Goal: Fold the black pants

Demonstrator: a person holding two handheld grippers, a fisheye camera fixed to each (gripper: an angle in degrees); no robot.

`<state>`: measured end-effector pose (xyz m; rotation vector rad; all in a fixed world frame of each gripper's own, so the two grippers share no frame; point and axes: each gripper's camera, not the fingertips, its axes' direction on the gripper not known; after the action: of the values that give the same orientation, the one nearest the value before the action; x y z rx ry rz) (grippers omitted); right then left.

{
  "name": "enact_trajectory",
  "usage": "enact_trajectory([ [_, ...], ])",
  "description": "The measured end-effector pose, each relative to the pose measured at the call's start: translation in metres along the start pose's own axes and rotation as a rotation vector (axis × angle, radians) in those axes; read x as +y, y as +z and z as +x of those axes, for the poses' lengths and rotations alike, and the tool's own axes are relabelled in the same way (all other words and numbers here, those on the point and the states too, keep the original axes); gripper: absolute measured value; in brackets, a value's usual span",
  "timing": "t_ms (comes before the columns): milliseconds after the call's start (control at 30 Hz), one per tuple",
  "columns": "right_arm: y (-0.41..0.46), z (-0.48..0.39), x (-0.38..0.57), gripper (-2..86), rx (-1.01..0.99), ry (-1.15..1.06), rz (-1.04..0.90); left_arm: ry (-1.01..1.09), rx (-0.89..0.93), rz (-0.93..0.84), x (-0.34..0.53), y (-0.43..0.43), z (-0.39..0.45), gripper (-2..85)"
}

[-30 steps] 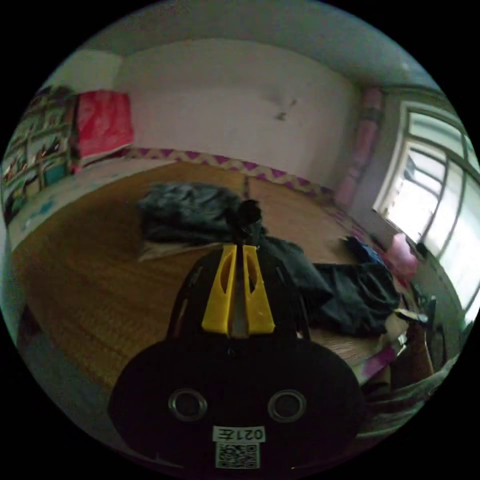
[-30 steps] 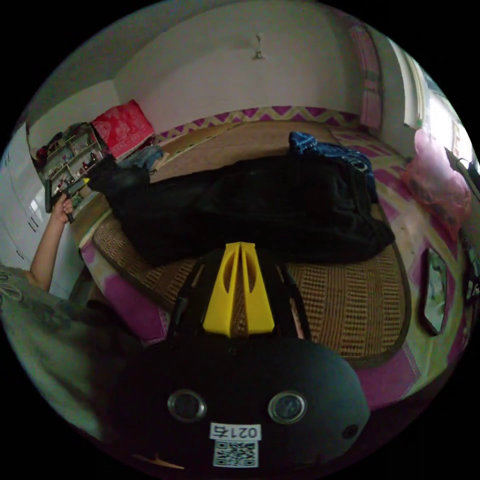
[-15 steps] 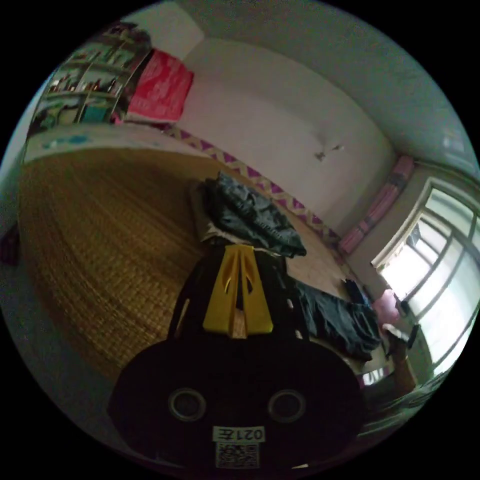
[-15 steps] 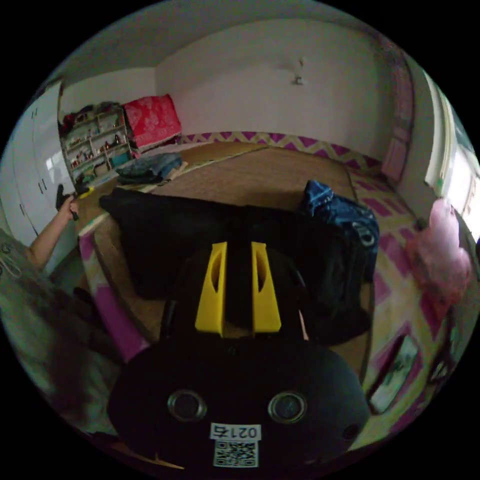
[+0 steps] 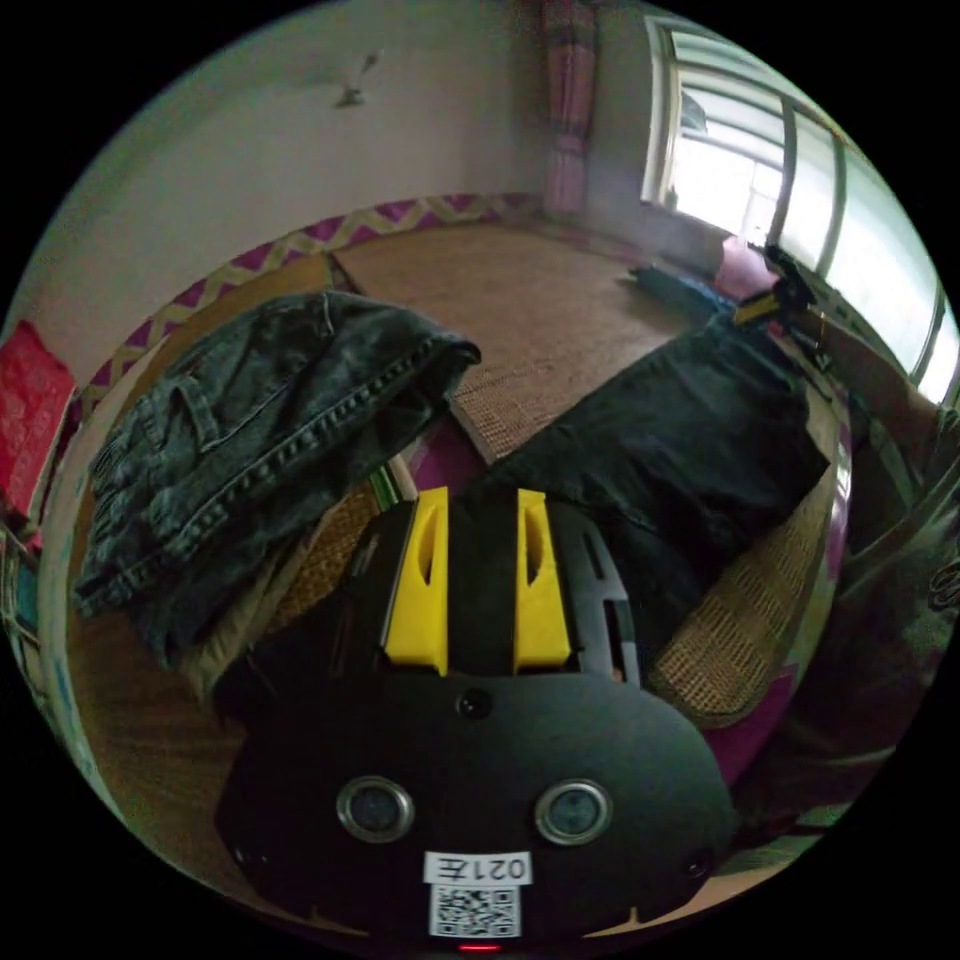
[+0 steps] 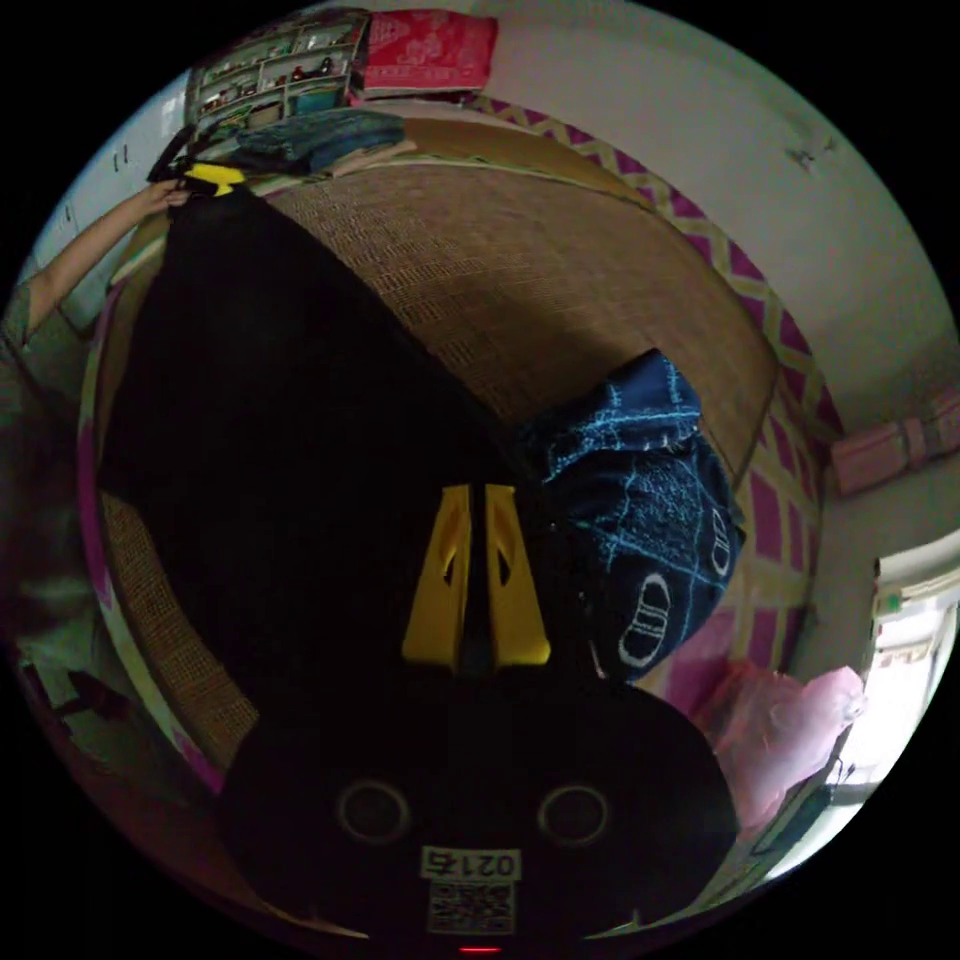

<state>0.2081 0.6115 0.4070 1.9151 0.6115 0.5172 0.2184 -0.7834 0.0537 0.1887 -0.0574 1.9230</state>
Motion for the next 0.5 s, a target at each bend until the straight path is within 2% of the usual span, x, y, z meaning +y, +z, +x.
enact_trajectory([
  [100,0.001,-0.006,-0.013,-0.5,-0.016,-0.063,-0.029,0.072,-0.005,-0.039,-0.006,0.004,0.007,10.0],
  [167,-0.014,-0.01,-0.017,-0.9,-0.003,-0.095,0.017,0.108,0.021,-0.031,-0.004,-0.003,0.011,9.9],
  [300,-0.037,-0.003,-0.014,-1.0,-0.051,-0.092,0.108,0.137,0.046,-0.014,0.004,-0.016,0.015,9.7],
  [500,-0.056,0.021,-0.019,-1.0,-0.077,-0.041,0.181,0.153,0.058,-0.089,0.015,-0.026,0.014,8.6],
])
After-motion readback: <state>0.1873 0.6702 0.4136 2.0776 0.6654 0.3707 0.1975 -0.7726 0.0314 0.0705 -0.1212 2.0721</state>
